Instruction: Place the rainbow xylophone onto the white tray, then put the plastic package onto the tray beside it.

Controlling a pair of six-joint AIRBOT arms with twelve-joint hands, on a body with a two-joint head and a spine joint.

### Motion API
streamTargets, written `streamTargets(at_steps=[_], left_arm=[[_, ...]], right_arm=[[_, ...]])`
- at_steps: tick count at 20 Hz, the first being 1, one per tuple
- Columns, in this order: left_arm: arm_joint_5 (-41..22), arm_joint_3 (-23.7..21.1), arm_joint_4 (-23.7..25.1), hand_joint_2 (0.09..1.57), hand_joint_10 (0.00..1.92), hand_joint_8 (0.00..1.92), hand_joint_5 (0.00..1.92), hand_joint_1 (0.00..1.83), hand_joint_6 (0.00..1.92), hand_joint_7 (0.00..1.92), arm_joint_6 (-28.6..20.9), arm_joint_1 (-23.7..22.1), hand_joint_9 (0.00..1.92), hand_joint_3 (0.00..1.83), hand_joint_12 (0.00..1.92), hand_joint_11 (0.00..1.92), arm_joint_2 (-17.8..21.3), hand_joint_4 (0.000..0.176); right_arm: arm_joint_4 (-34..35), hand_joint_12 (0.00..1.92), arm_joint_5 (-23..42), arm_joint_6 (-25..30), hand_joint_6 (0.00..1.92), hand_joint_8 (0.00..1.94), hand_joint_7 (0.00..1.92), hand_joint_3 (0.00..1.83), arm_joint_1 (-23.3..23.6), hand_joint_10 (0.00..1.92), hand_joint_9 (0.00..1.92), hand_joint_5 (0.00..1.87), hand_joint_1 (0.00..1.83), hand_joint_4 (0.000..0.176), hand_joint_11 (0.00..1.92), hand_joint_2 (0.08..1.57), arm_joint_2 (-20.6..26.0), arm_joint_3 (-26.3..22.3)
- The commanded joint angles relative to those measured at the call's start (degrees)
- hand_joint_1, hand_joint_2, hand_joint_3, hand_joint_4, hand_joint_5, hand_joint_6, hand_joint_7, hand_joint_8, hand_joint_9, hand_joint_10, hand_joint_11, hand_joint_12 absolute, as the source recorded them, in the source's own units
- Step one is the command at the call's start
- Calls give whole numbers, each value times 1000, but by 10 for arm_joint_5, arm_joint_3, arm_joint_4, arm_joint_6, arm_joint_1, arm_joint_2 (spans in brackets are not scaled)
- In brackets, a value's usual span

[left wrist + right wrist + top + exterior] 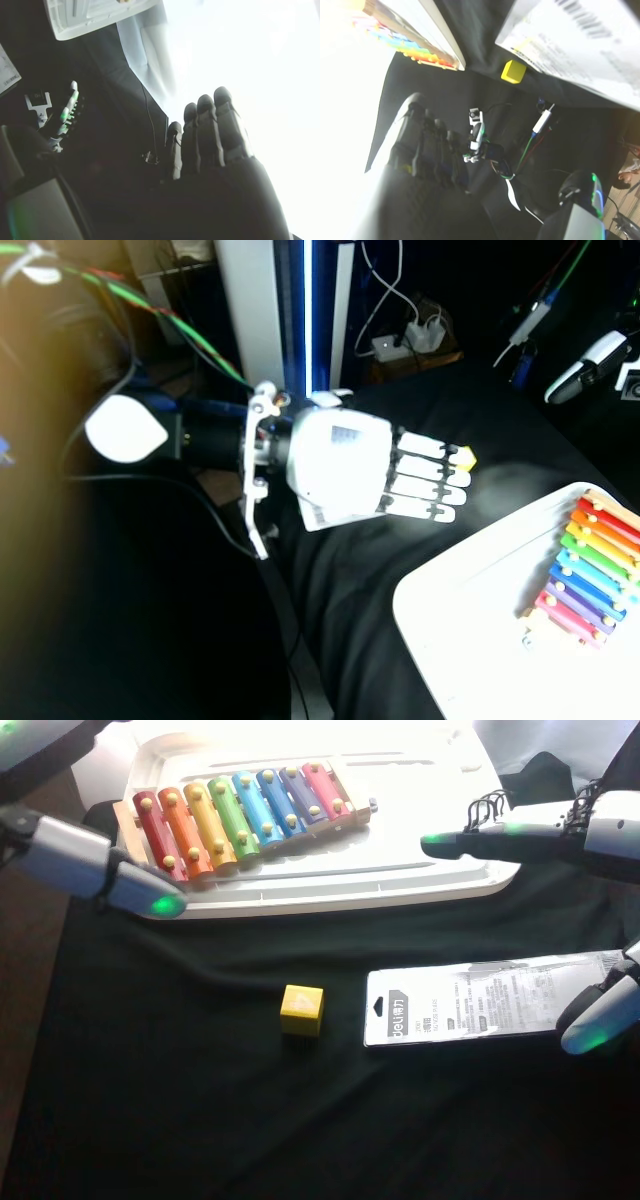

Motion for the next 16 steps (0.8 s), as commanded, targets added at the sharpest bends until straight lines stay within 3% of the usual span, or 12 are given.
streamTargets(at_steps=[1, 4, 5, 8, 10, 12, 13, 14, 16], left_arm=[[-78, -4, -17, 660, 8, 0, 50, 727, 4, 129, -2, 0, 173, 25, 37, 166, 8, 56], [-113, -30, -33, 677, 7, 1, 53, 800, 5, 118, -2, 32, 174, 25, 31, 152, 37, 66], [-125, -39, -39, 670, 17, 6, 59, 811, 5, 132, -2, 46, 207, 14, 49, 191, 48, 46], [-191, -75, -77, 664, 15, 15, 73, 904, 8, 163, 7, 102, 215, 8, 59, 213, 84, 34], [-236, -103, -109, 609, 1, 0, 47, 919, 0, 133, 33, 150, 181, 0, 50, 192, 106, 25], [-289, -128, -140, 646, 0, 0, 37, 830, 0, 114, 39, 210, 161, 2, 62, 218, 126, 27], [-315, -138, -157, 618, 4, 7, 72, 845, 11, 131, 40, 243, 169, 0, 66, 224, 133, 19], [-344, -149, -175, 635, 0, 1, 51, 817, 1, 100, 42, 276, 129, 1, 51, 187, 140, 0], [-421, -177, -224, 674, 0, 0, 23, 830, 0, 80, 48, 362, 85, 16, 19, 109, 150, 0]], right_arm=[[36, 38, 50, 4, 3, 3, 117, 0, 7, 0, 122, 86, 672, 10, 198, 577, 0, -2], [38, 34, 50, 4, 3, 0, 112, 0, 7, 0, 116, 88, 667, 3, 192, 579, 0, -3], [38, 24, 50, 4, 0, 0, 107, 0, 7, 0, 97, 75, 648, 16, 172, 581, 0, -3], [39, 9, 50, 4, 0, 2, 113, 4, 7, 0, 90, 74, 676, 19, 139, 591, 0, -3], [41, 4, 50, 4, 0, 0, 103, 3, 7, 0, 84, 69, 672, 9, 128, 591, 0, -3], [42, 2, 50, 4, 0, 1, 102, 0, 7, 0, 80, 68, 673, 10, 124, 587, 0, -3], [42, 11, 50, 4, 3, 2, 106, 0, 7, 4, 91, 75, 665, 11, 145, 581, 0, -3], [42, 14, 50, 4, 3, 1, 103, 2, 7, 7, 97, 75, 676, 11, 151, 589, 0, -3], [42, 27, 50, 4, 0, 0, 94, 6, 7, 11, 112, 62, 668, 22, 184, 601, 0, -3]])
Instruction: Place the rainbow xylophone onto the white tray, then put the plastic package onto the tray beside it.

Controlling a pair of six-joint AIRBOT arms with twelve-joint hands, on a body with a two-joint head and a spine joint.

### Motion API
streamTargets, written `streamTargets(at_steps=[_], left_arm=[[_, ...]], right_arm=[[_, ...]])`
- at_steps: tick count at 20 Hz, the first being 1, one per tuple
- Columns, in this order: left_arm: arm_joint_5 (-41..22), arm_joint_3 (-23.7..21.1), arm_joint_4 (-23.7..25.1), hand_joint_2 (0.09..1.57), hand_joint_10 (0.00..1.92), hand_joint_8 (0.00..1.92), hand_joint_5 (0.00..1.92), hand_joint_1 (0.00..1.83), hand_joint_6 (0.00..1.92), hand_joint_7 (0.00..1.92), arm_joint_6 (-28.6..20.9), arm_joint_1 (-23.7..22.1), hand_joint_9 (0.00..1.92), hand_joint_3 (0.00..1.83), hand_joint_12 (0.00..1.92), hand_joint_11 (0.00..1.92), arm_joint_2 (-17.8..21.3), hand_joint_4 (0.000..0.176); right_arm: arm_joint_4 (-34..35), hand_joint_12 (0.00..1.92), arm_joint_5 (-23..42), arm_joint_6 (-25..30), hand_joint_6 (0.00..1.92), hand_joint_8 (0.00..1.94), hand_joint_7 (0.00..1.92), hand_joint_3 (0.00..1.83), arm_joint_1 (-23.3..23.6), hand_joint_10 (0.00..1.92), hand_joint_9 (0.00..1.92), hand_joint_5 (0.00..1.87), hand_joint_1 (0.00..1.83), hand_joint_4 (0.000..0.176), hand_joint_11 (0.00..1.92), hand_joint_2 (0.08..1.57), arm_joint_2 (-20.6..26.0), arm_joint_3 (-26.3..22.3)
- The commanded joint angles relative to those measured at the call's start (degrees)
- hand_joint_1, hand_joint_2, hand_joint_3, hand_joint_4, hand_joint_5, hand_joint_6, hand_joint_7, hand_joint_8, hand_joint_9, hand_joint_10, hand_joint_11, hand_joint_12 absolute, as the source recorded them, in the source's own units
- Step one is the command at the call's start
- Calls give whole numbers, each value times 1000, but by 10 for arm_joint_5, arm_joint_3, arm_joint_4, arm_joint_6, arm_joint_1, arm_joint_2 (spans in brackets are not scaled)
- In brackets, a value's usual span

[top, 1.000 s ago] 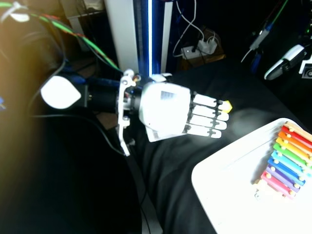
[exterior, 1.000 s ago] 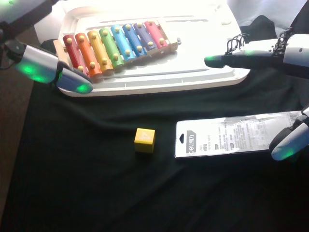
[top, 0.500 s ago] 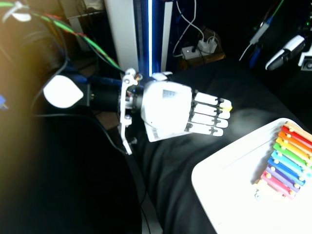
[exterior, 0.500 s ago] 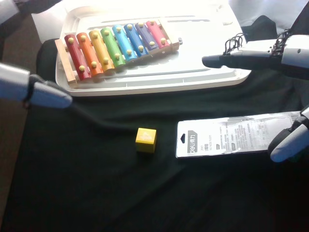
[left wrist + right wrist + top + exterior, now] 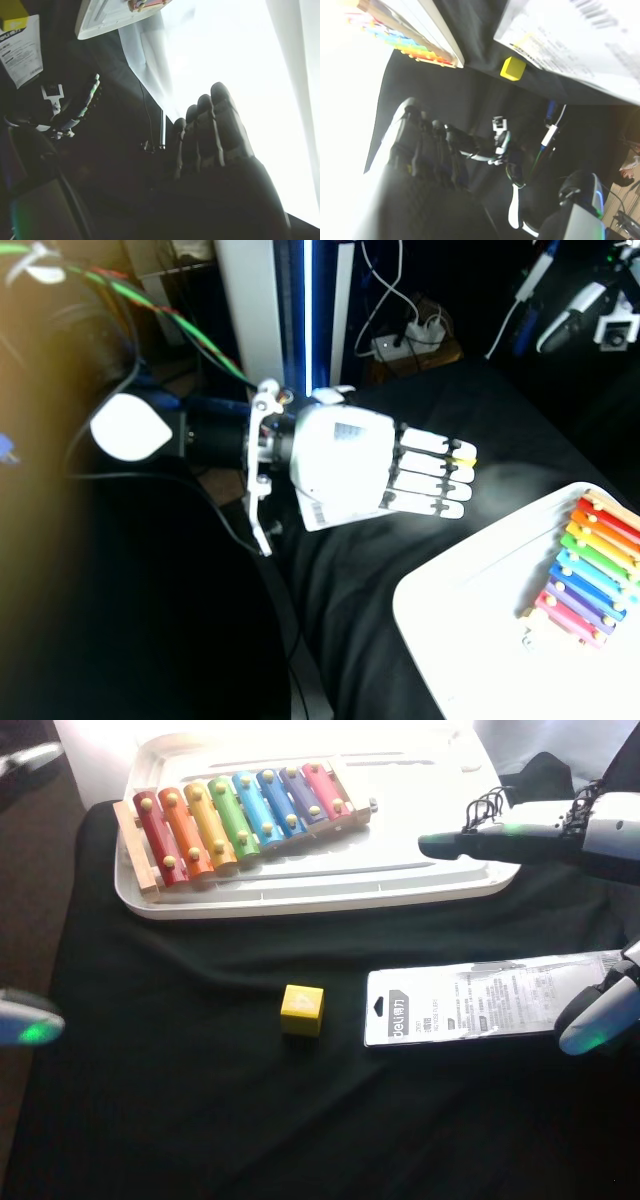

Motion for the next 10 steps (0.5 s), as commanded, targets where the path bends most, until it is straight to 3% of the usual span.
streamTargets(at_steps=[1, 2, 5, 7, 9, 10], left_arm=[[-128, -6, -31, 670, 9, 6, 32, 808, 4, 94, 0, 24, 102, 13, 26, 124, 7, 0], [-166, -17, -60, 649, 14, 12, 39, 846, 7, 111, 0, 65, 115, 2, 23, 115, 10, 2], [-219, -39, -116, 674, 8, 12, 29, 836, 1, 121, -13, 151, 111, 12, 24, 115, 21, 0], [-219, -38, -112, 660, 7, 0, 31, 892, 2, 98, -12, 154, 111, 3, 26, 116, 22, 17], [-219, -37, -114, 687, 3, 1, 18, 847, 0, 95, -12, 153, 105, 15, 40, 143, 23, 17], [-219, -37, -114, 688, 4, 2, 26, 832, 3, 96, -13, 153, 109, 14, 39, 137, 23, 8]], right_arm=[[37, 29, 51, 4, 0, 1, 96, 6, 7, 10, 110, 60, 656, 18, 189, 602, 0, -1], [36, 34, 51, 4, 3, 10, 120, 6, 7, 14, 123, 68, 639, 4, 202, 603, 0, -1], [35, 44, 51, 4, 9, 13, 148, 0, 7, 17, 151, 94, 662, 0, 225, 584, 0, -1], [35, 51, 51, 4, 8, 11, 154, 0, 7, 20, 170, 98, 638, 0, 245, 583, 0, -2], [33, 56, 50, 4, 10, 11, 160, 0, 7, 21, 183, 110, 620, 0, 259, 585, 0, -2], [28, 51, 49, 5, 5, 7, 156, 0, 7, 14, 172, 100, 605, 12, 248, 576, 2, -2]])
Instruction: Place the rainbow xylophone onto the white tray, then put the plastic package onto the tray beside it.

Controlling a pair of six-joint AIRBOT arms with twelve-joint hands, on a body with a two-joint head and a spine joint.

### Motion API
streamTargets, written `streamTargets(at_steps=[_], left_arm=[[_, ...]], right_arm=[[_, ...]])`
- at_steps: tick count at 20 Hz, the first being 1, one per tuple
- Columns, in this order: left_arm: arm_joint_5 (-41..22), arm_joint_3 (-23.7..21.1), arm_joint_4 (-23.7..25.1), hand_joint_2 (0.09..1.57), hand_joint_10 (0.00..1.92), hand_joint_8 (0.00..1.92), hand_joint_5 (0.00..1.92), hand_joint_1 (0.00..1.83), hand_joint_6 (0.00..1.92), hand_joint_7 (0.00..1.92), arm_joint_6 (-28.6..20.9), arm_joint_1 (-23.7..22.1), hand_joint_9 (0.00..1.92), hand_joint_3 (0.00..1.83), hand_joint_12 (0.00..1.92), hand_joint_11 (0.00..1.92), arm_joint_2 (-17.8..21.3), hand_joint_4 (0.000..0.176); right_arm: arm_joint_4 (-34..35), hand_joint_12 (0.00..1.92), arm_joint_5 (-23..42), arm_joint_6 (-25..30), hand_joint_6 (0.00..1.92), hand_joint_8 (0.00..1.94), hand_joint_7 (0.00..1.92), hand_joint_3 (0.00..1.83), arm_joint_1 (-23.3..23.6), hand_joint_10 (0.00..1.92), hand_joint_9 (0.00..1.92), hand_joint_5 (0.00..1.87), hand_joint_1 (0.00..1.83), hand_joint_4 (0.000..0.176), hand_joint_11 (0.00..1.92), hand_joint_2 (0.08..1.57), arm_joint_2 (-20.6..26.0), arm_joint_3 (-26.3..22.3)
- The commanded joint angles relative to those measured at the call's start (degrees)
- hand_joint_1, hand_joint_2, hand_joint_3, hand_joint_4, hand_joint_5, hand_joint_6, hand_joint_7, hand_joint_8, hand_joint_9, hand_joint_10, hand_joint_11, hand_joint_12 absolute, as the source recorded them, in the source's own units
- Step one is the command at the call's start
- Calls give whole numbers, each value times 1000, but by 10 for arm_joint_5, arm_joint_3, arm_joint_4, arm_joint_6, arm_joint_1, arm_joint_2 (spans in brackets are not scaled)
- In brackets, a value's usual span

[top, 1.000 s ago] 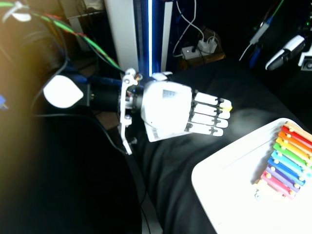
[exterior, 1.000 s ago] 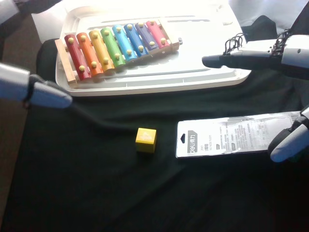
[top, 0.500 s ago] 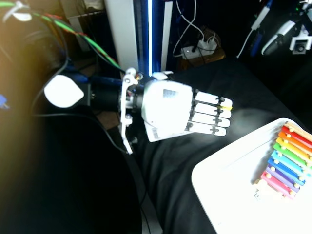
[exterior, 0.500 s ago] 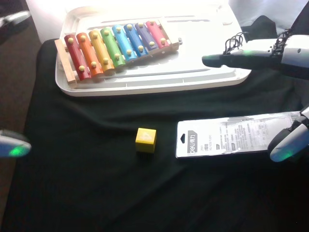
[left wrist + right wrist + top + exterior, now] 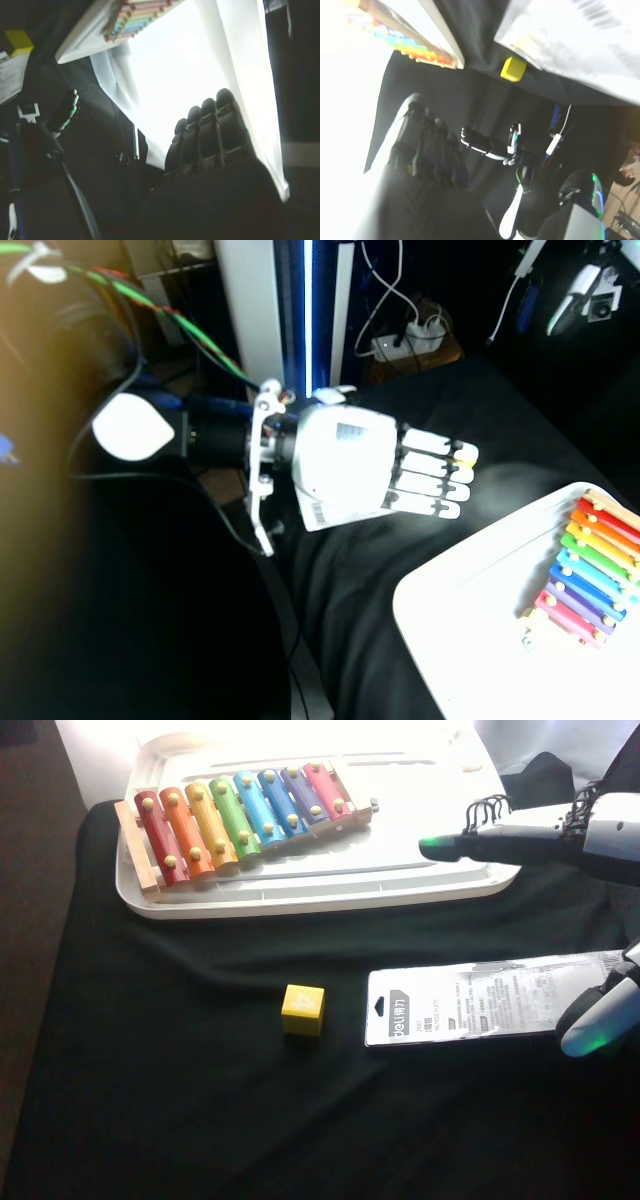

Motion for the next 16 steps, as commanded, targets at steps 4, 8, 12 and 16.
streamTargets(at_steps=[4, 8, 12, 16], left_arm=[[-68, 8, -18, 679, 1, 0, 12, 877, 0, 87, -3, -7, 97, 6, 26, 98, 1, 1], [-68, 13, -18, 680, 11, 9, 21, 847, 7, 94, -6, -11, 110, 4, 50, 142, -3, 8], [-68, 24, -17, 672, 2, 3, 0, 819, 0, 28, -13, -20, 56, 0, 38, 99, -13, 0], [-68, 30, -18, 648, 8, 9, 1, 826, 0, 45, -16, -25, 71, 0, 53, 121, -16, 2]], right_arm=[[27, 45, 44, 10, 1, 0, 131, 1, 7, 3, 151, 74, 540, 31, 234, 582, 3, -1], [13, 51, 32, 18, 3, 5, 150, 0, 7, 2, 155, 92, 509, 16, 242, 571, 4, -1], [-2, 42, 15, 31, 5, 1, 140, 3, 7, 1, 132, 101, 475, 0, 214, 585, 7, -1], [-22, 47, 3, 43, 1, 4, 127, 5, 7, 4, 118, 94, 508, 18, 218, 597, 13, 0]])
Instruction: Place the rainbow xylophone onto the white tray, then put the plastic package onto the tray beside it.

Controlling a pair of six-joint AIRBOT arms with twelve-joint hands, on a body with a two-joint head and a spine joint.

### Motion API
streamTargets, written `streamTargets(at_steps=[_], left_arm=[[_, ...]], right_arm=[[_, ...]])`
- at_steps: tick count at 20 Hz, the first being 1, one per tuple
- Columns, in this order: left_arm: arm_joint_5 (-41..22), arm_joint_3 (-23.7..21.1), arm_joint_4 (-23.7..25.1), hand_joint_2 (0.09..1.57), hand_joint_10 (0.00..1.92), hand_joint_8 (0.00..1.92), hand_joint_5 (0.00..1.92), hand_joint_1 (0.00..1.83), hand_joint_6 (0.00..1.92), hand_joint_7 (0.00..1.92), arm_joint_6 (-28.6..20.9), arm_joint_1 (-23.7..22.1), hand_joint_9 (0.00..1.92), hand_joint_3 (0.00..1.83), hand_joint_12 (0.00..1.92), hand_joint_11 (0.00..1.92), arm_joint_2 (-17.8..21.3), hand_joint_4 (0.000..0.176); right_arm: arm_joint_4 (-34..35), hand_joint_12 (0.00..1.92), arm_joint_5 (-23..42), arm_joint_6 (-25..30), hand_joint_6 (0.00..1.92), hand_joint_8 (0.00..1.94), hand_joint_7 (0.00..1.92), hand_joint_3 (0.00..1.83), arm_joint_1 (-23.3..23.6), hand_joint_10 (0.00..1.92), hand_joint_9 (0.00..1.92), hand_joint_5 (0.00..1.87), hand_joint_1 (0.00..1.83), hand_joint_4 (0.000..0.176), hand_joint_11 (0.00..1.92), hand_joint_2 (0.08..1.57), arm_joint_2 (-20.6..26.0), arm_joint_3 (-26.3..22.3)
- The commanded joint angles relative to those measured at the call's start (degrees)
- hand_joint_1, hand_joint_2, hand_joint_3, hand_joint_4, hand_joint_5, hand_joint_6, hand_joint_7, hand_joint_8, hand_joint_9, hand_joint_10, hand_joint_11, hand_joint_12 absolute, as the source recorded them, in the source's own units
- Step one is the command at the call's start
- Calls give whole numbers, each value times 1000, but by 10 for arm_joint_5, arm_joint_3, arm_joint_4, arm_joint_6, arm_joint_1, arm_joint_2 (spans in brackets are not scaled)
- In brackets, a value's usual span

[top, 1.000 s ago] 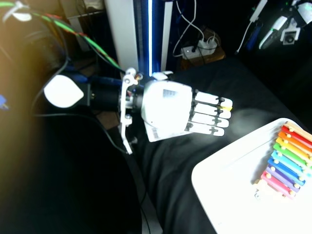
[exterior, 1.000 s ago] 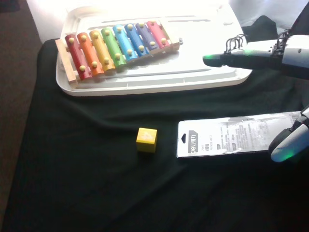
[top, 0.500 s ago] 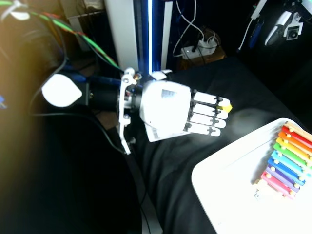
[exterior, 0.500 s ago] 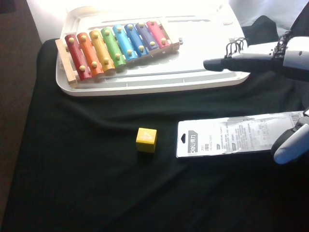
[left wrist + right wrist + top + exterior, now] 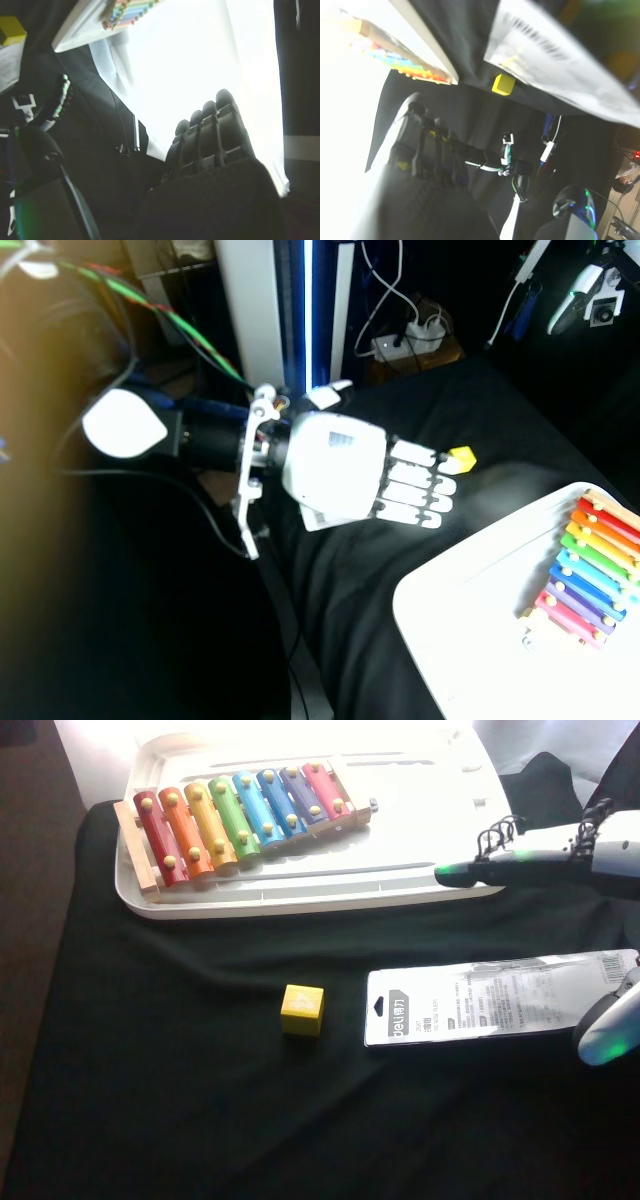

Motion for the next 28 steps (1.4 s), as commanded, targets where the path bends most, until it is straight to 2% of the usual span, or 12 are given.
streamTargets(at_steps=[1, 3, 6, 8, 10, 13, 14, 19, 20, 22, 27, 28], left_arm=[[-68, 4, -15, 663, 7, 7, 0, 806, 0, 44, -4, -7, 73, 0, 59, 130, -1, 0], [-68, 7, -15, 667, 8, 7, 2, 789, 1, 48, -5, -9, 79, 0, 71, 150, -1, 0], [-68, 13, -12, 647, 13, 12, 25, 824, 7, 75, -5, -17, 103, 0, 82, 165, -4, 22], [-67, 17, -11, 642, 14, 12, 33, 819, 7, 90, -5, -22, 118, 0, 89, 166, -5, 24], [-61, 22, -9, 638, 3, 0, 35, 835, 0, 106, -5, -29, 134, 0, 109, 140, -7, 37], [-33, 33, 7, 634, 3, 0, 21, 825, 3, 101, -5, -57, 139, 0, 429, 1, -13, 51], [-19, 37, 16, 640, 3, 1, 22, 807, 1, 104, -5, -71, 147, 1, 478, 0, -16, 37], [14, 51, 40, 631, 0, 1, 40, 827, 1, 106, -4, -109, 135, 0, 412, 0, -29, 47], [15, 52, 41, 618, 0, 2, 39, 810, 0, 95, -4, -110, 134, 0, 439, 0, -29, 49], [15, 52, 41, 618, 0, 1, 32, 801, 0, 81, -4, -110, 124, 0, 405, 0, -29, 56], [15, 52, 42, 630, 1, 1, 44, 805, 3, 90, -4, -110, 121, 2, 360, 0, -32, 59], [15, 52, 43, 631, 0, 0, 43, 807, 1, 88, -4, -111, 116, 2, 339, 0, -32, 53]], right_arm=[[30, 44, 38, 9, 0, 2, 124, 3, 7, 1, 112, 86, 520, 23, 206, 596, 3, 0], [17, 55, 32, 20, 4, 5, 135, 4, 7, 7, 129, 96, 526, 26, 223, 603, 7, 0], [2, 55, 25, 33, 0, 0, 105, 6, 7, 0, 93, 65, 550, 48, 212, 612, 14, 0], [-11, 65, 20, 42, 9, 8, 125, 3, 7, 9, 115, 87, 535, 31, 231, 608, 19, -1], [-18, 73, 15, 46, 6, 5, 125, 0, 7, 10, 123, 87, 574, 36, 245, 606, 22, -1], [-27, 80, 9, 49, 3, 5, 131, 6, 7, 12, 138, 88, 586, 29, 256, 622, 26, -1], [-32, 81, 6, 51, 3, 5, 134, 9, 7, 13, 144, 88, 607, 14, 254, 632, 28, -2], [-55, 82, -6, 63, 3, 6, 145, 4, 7, 13, 159, 95, 559, 0, 246, 633, 34, -6], [-57, 80, -7, 64, 0, 2, 136, 2, 7, 7, 149, 81, 590, 6, 241, 631, 34, -6], [-63, 117, -13, 65, 2, 6, 150, 0, 7, 23, 199, 73, 535, 47, 320, 608, 34, -7], [-72, 153, -25, 67, 1, 4, 169, 0, 1, 18, 246, 86, 520, 53, 393, 613, 29, -8], [-72, 169, -28, 67, 6, 9, 187, 0, -2, 26, 273, 98, 538, 39, 430, 611, 29, -8]])
